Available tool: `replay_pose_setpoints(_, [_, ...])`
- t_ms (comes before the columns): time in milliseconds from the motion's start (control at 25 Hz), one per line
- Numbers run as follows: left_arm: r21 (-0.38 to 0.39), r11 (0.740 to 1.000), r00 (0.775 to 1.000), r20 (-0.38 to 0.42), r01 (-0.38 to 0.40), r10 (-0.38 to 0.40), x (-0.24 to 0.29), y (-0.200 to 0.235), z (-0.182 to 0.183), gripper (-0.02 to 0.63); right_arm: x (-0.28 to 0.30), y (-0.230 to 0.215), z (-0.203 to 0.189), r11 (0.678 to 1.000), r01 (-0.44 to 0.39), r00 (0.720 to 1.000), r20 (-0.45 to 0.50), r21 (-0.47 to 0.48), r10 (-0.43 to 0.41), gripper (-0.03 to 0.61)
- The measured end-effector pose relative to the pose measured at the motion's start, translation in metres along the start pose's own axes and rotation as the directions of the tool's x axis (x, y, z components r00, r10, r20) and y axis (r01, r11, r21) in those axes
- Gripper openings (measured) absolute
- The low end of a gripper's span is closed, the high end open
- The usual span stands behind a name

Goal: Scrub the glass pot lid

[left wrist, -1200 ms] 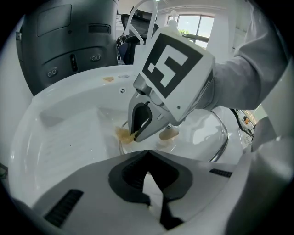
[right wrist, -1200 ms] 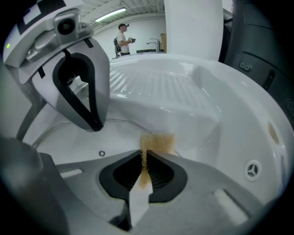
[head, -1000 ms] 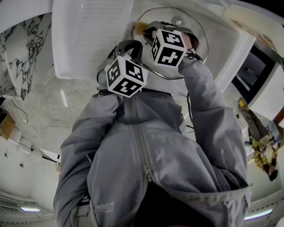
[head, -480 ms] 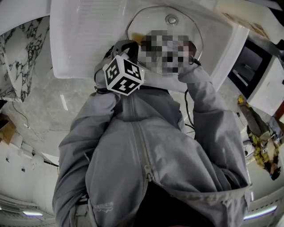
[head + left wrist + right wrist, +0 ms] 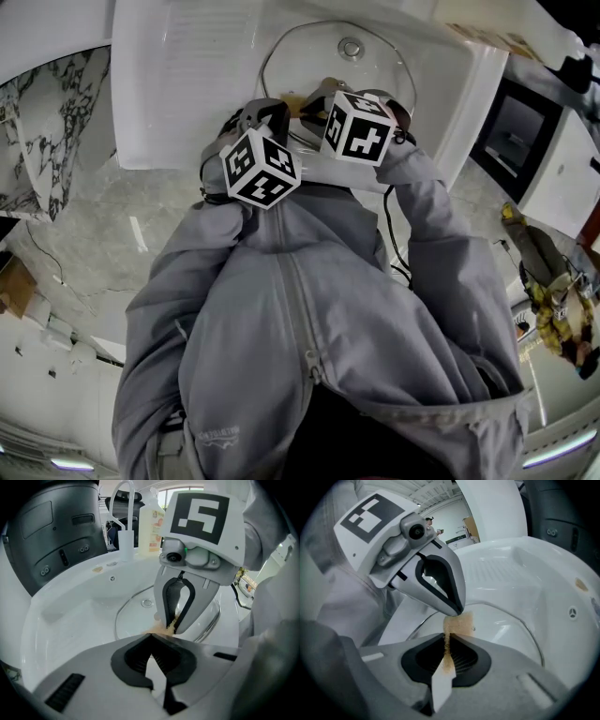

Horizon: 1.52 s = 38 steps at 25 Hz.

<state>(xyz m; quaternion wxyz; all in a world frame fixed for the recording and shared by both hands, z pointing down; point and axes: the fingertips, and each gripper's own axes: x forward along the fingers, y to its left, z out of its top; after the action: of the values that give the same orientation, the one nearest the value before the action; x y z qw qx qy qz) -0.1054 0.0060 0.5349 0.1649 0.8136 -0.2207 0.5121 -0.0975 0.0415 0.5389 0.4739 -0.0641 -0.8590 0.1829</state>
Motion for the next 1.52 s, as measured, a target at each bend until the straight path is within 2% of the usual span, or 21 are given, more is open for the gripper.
replay_pose_setpoints(240, [0.034,0.999,0.999,-0.030,0.022,-0.021,0.003,-0.002,0.002,0.006,-0.012,0.025,-0.007,0.997,-0.072,0.997,-0.004,0.025,0.072,0.029])
replay_pose_setpoints(360, [0.048,0.998,0.999,-0.042,0.030,-0.028,0.005,-0.004,0.003,0.006,-0.021,0.036,-0.013,0.989,-0.127,0.991,-0.026,0.075,0.129,0.029])
replay_pose_setpoints(560, [0.053,0.996,0.996,-0.063,0.065,-0.062,0.005,-0.007,0.002,0.006,-0.033,0.051,-0.026,0.966,-0.219,0.972,-0.058,0.140,0.229,0.029])
replay_pose_setpoints(680, [0.059,0.995,0.995,-0.071,0.077,-0.073,0.007,-0.008,0.003,0.006,-0.041,0.055,-0.038,0.947,-0.280,0.950,-0.095,0.160,0.297,0.029])
replay_pose_setpoints(760, [0.062,0.995,0.994,-0.076,0.084,-0.079,0.008,-0.009,0.003,0.006,-0.048,0.047,-0.044,0.947,-0.281,0.947,-0.117,0.156,0.300,0.029])
replay_pose_setpoints(840, [0.061,0.994,0.993,-0.079,0.090,-0.086,0.008,-0.010,0.003,0.006,-0.054,0.025,-0.044,0.965,-0.211,0.966,-0.115,0.156,0.229,0.029])
replay_pose_setpoints(920, [0.052,0.994,0.992,-0.082,0.099,-0.094,0.009,-0.011,0.002,0.006,-0.057,-0.010,-0.044,0.984,-0.085,0.988,-0.116,0.155,0.104,0.029])
replay_pose_setpoints(1000, [0.045,0.993,0.991,-0.085,0.105,-0.101,0.009,-0.011,0.001,0.006,-0.058,-0.049,-0.047,0.989,0.056,0.990,-0.133,0.137,-0.038,0.029])
replay_pose_setpoints(1080, [0.042,0.993,0.991,-0.083,0.108,-0.105,0.010,-0.010,0.002,0.006,-0.059,-0.085,-0.050,0.978,0.178,0.977,-0.139,0.109,-0.162,0.029])
replay_pose_setpoints(1200, [0.038,0.993,0.991,-0.082,0.112,-0.108,0.010,-0.010,0.003,0.006,-0.057,-0.122,-0.052,0.953,0.290,0.952,-0.133,0.092,-0.277,0.029])
replay_pose_setpoints(1360, [0.032,0.993,0.991,-0.082,0.111,-0.109,0.010,-0.010,0.003,0.006,-0.048,-0.153,-0.062,0.928,0.372,0.913,-0.191,0.026,-0.361,0.029])
replay_pose_setpoints(1520, [0.017,0.993,0.990,-0.080,0.117,-0.115,0.010,-0.009,0.002,0.006,-0.038,-0.171,-0.068,0.912,0.409,0.886,-0.228,-0.025,-0.404,0.029])
